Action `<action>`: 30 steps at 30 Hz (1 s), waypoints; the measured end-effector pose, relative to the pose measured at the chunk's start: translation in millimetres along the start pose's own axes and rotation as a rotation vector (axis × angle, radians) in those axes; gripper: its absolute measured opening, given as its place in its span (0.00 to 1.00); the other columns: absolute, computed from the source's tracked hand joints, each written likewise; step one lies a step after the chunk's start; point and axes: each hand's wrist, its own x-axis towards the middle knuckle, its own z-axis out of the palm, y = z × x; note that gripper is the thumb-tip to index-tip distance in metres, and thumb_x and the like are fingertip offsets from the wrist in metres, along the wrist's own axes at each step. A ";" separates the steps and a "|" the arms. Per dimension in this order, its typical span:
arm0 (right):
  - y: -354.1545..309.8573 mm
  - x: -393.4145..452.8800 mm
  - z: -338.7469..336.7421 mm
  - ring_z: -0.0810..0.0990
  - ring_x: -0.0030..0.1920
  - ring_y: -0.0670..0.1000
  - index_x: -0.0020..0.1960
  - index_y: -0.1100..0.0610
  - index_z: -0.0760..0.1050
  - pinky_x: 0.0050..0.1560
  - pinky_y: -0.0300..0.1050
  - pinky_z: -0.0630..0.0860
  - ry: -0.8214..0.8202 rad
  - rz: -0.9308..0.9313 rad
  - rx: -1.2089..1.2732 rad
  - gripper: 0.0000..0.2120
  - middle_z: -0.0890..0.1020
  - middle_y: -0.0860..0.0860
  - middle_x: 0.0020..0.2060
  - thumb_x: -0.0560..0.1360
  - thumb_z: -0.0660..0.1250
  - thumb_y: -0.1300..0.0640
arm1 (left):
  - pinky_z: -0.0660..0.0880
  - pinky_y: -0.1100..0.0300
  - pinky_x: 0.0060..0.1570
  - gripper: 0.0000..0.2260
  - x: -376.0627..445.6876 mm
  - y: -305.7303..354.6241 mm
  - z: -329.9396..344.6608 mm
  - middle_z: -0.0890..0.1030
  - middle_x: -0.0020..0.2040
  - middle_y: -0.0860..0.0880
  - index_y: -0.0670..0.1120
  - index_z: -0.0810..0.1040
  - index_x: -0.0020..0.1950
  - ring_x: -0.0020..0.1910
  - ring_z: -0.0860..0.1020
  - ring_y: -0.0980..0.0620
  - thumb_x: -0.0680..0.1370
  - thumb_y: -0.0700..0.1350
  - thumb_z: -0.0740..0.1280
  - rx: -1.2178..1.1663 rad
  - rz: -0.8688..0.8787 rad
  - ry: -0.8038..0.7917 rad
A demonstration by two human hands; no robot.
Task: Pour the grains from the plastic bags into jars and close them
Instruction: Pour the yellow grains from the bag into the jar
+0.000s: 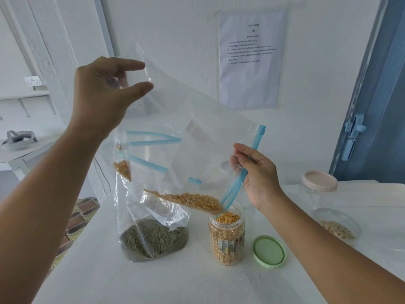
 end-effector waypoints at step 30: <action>10.7 1.1 -6.1 0.82 0.46 0.51 0.51 0.62 0.85 0.53 0.41 0.82 0.018 -0.011 -0.003 0.12 0.81 0.59 0.49 0.80 0.64 0.72 | 0.70 0.64 0.47 0.17 -17.4 -4.7 -4.2 0.75 0.45 0.58 0.65 0.83 0.56 0.41 0.70 0.59 0.74 0.46 0.65 0.001 -0.082 -0.115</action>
